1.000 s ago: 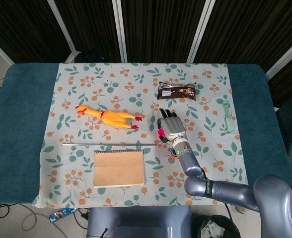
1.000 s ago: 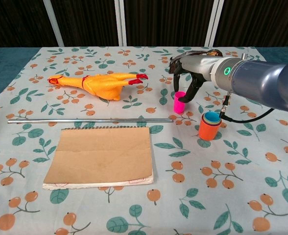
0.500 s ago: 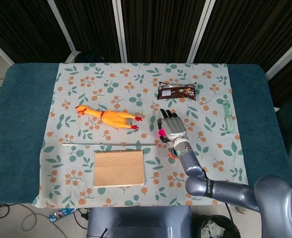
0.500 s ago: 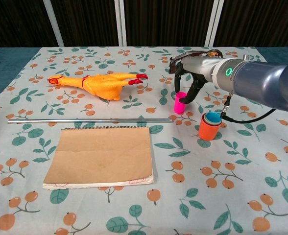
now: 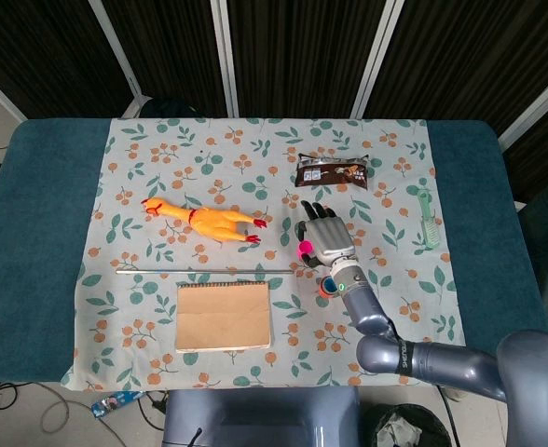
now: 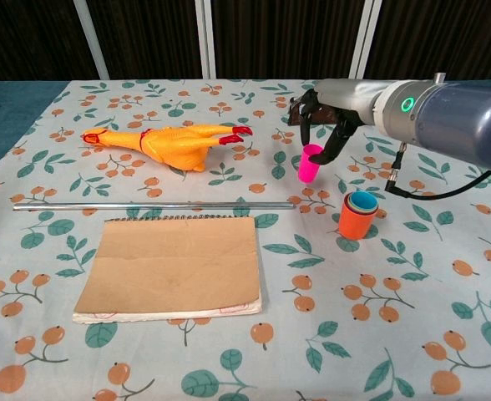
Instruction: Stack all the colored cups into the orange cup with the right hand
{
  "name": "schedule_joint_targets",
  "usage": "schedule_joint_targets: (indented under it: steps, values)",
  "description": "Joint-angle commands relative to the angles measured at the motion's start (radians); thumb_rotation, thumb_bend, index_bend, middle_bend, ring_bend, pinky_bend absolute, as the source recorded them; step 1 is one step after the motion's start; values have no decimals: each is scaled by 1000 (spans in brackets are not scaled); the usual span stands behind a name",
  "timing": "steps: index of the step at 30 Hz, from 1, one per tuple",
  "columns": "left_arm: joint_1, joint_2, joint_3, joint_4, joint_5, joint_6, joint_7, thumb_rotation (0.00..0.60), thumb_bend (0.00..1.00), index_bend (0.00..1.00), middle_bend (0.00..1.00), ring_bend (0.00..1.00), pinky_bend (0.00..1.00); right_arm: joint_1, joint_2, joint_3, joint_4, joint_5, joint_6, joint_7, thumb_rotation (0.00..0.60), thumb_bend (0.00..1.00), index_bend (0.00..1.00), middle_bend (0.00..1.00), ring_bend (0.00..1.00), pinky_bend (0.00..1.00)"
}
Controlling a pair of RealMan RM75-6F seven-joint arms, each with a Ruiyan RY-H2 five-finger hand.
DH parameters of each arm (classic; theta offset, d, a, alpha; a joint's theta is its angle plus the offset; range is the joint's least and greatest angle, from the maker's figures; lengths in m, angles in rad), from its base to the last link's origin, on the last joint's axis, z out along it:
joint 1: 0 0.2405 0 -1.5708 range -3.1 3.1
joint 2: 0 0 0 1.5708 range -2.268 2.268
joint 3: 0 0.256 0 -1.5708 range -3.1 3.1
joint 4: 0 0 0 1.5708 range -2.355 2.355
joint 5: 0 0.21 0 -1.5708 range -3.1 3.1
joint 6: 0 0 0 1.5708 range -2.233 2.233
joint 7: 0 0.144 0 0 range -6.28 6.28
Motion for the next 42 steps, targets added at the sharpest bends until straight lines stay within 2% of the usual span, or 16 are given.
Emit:
schedule_joint_targets:
  steps: [1,11,18,24,42]
  values:
    - [0,0,1,0,1,-1,0,600,271,168,23,0,0,-32,74,-17,-106,-37,41,-5,600,415,530,0,40,143]
    - [1,0,1,-3,2,2,0,600,272,169,23,0,0,-120,254,-73,-382,-150,140,-8,600,414,535,0,40,143]
    - [1,-1,1,-3,3,3,2,600,271,168,23,0,0,-165,322,-110,-483,-210,178,-5,600,414,542,0,40,143]
    - [3,2,-3,-4,-3,6,-5,600,271,169,23,0,0,-183,335,-129,-493,-229,176,10,600,414,542,0,40,143]
    - [3,0,-2,-2,-1,7,2,600,271,168,23,0,0,-204,304,-161,-431,-242,138,42,600,414,544,0,40,143]
